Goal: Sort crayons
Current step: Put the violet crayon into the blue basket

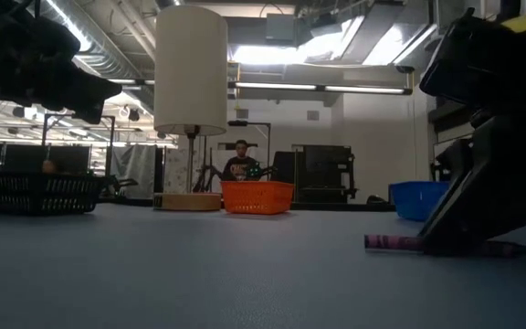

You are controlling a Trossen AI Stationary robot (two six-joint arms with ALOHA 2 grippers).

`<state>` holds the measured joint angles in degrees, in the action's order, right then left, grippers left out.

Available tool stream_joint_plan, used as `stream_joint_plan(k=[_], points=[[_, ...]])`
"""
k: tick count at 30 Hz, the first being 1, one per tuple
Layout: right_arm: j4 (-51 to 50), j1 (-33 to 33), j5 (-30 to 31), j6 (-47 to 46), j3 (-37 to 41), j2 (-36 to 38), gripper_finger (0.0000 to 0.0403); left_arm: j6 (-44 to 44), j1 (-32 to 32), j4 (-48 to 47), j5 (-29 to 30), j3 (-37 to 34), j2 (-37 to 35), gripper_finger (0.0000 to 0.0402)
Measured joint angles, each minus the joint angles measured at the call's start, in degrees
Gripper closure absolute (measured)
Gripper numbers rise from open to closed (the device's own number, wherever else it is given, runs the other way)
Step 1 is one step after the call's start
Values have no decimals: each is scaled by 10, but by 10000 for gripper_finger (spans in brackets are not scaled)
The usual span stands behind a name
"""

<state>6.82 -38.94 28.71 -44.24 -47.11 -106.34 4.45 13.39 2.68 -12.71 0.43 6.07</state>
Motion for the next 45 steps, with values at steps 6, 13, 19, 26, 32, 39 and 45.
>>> stream_joint_plan(k=[6,13,19,26,32,39,45], points=[[-19,10,34,56,1,46,381,0,0,0,0,0,0,401],[-128,57,43,108,0,127,374,-1,0,0,0,0,0,401],[-296,106,43,120,0,221,376,-1,0,0,0,0,0,401],[-519,143,43,87,0,314,376,-1,0,0,0,0,0,401],[-669,177,63,52,0,340,376,-1,0,0,0,0,0,401],[-709,223,86,70,0,340,377,-1,0,0,0,0,0,401],[-710,254,82,113,0,340,374,-2,0,0,0,0,0,401]])
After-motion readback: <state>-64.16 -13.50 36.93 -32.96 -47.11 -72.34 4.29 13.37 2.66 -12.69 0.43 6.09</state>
